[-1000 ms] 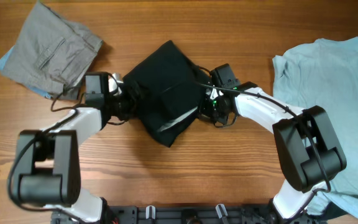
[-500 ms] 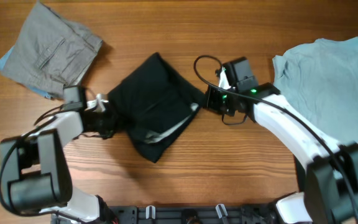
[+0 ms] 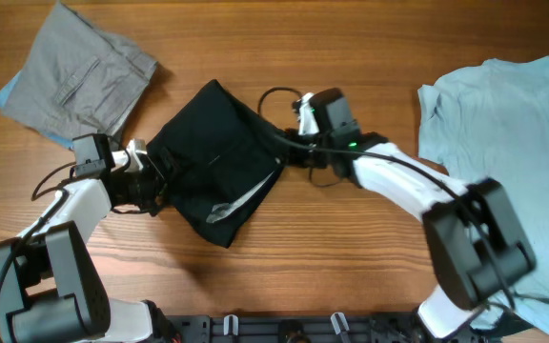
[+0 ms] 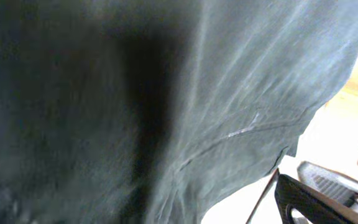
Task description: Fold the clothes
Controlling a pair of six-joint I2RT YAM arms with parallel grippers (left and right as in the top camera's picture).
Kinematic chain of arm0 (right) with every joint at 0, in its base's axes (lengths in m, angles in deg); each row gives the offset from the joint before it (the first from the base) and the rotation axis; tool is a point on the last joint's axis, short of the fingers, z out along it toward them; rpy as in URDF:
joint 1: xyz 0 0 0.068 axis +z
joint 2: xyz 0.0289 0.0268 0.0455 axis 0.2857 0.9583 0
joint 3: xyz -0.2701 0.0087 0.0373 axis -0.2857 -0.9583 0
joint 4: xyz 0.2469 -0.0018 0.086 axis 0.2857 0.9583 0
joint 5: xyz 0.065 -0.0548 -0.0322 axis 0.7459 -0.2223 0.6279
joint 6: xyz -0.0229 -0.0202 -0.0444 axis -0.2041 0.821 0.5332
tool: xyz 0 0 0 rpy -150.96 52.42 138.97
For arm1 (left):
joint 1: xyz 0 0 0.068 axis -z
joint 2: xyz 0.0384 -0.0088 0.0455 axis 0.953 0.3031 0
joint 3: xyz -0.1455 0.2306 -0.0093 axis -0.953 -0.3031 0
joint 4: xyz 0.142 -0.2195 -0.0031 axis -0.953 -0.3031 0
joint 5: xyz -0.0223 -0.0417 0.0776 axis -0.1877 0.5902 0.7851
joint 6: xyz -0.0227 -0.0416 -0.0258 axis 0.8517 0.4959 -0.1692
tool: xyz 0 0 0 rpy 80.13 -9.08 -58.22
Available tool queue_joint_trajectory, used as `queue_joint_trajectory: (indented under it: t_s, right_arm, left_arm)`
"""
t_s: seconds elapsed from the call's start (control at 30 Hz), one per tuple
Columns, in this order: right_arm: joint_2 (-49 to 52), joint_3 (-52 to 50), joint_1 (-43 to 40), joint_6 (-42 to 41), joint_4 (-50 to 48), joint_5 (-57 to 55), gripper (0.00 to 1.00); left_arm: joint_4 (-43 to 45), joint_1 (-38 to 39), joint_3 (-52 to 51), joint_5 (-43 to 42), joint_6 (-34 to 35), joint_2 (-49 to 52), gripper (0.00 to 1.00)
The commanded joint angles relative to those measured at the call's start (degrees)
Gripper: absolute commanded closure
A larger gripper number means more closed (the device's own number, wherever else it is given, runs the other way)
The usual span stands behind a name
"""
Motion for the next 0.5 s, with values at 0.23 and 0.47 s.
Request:
queue_joint_trajectory:
  t_s: [0.23, 0.47]
  right_arm:
    - [13.97, 0.04, -0.02, -6.16, -3.58, 2.56, 0.96]
    - [14.01, 0.04, -0.02, -6.32, -1.4, 2.47, 0.96]
  left_arm:
    - [-2.99, 3.5, -3.34, 5.05, 2.62, 1.9, 0.0]
    - [12.41, 6.27, -6.71, 5.14, 10.45, 3.41, 0.0]
